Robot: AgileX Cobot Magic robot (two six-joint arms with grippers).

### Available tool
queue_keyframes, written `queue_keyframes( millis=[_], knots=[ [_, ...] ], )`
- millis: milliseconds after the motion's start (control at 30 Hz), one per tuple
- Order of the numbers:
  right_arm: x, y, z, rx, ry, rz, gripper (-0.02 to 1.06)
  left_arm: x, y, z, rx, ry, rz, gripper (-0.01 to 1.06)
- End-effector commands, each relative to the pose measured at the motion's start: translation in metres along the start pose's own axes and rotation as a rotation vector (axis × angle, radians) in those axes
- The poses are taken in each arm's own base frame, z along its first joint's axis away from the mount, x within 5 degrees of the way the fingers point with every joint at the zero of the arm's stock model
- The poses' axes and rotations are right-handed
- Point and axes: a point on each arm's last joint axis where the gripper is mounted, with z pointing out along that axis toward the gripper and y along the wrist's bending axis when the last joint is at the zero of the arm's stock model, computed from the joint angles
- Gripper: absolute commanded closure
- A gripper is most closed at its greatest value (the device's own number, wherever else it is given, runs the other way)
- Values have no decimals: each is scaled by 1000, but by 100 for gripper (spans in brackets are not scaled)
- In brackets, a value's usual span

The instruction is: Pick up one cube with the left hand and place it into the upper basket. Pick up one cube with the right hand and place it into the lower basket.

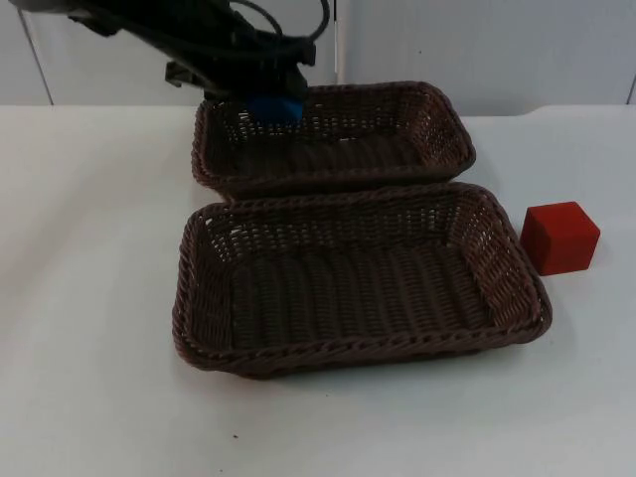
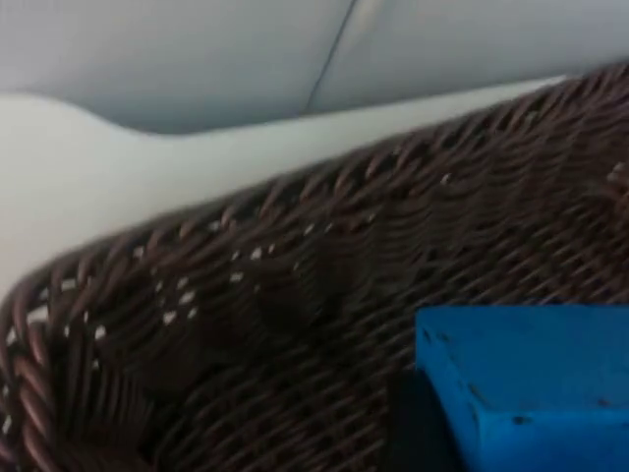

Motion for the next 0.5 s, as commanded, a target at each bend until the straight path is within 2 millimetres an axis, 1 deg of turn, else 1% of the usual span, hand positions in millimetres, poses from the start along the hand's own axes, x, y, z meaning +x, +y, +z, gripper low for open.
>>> queue_keyframes(
  millis=[0, 100, 200, 233, 333, 467],
  knots=[
    [0, 0, 0, 5, -3, 0, -1, 1, -7, 5, 18, -5, -2, 105],
    [0, 0, 0, 5, -3, 0, -1, 6, -8, 11, 20, 7, 11, 105],
    [0, 0, 0, 5, -3, 0, -1, 14, -15, 21, 30, 27, 48, 105],
    [0, 0, 0, 5, -3, 0, -1, 14, -15, 21, 30, 27, 48, 105],
    [0, 0, 0, 5, -3, 0, -1, 21, -18, 29, 26, 36, 64, 105],
    [0, 0, 0, 5, -3, 0, -1, 25, -17, 33, 23, 46, 66, 105]
  ],
)
